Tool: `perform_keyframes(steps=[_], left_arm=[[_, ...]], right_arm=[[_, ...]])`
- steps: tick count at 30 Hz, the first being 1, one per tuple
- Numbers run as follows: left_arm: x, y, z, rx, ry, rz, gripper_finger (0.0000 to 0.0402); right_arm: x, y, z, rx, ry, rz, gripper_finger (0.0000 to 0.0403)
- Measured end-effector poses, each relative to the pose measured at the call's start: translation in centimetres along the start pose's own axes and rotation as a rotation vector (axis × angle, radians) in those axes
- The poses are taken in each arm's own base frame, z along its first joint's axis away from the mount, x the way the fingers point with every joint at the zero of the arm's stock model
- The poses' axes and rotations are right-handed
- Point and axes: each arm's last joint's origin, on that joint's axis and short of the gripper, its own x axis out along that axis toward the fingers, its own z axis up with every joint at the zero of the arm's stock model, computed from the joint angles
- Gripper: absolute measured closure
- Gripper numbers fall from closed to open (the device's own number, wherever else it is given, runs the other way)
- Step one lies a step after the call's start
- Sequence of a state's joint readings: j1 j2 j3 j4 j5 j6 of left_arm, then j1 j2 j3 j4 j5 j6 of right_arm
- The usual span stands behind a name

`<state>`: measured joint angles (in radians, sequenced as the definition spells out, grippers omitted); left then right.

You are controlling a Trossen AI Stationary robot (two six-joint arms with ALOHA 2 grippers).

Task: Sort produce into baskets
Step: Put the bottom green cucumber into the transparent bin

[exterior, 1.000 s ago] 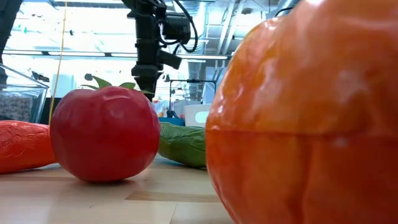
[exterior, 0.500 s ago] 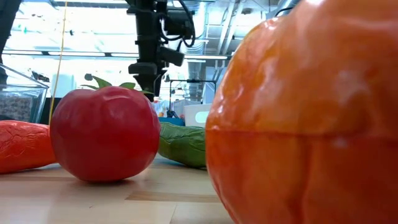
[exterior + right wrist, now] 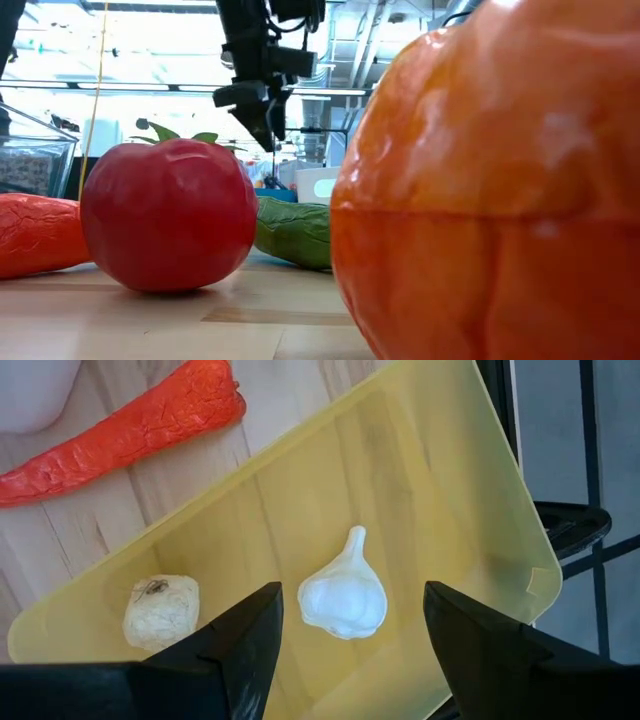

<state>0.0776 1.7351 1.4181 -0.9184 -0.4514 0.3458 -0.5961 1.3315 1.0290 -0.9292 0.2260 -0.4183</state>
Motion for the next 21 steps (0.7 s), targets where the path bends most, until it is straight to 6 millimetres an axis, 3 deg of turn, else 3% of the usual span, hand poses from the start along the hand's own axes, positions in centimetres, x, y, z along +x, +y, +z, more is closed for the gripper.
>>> perform_keyframes(steps=[7,16,21], left_arm=[[-1.3,-2.7,1.6,-0.020,-0.140,-0.136,0.0136],[-3.0,-5.1,3.5,-0.076,-0.369,-0.517,0.0136],[-3.9,-6.6,3.9,-0.029,-0.410,-0.570,0.0136]], right_arm=[[0.0,0.0,0.1,0.004,-0.006,-0.003,0.0132],[0.0,-0.2,0.4,0.014,-0.043,-0.019,0.0132],[0.0,-0.2,0.5,0.014,-0.046,-0.020,0.0132]])
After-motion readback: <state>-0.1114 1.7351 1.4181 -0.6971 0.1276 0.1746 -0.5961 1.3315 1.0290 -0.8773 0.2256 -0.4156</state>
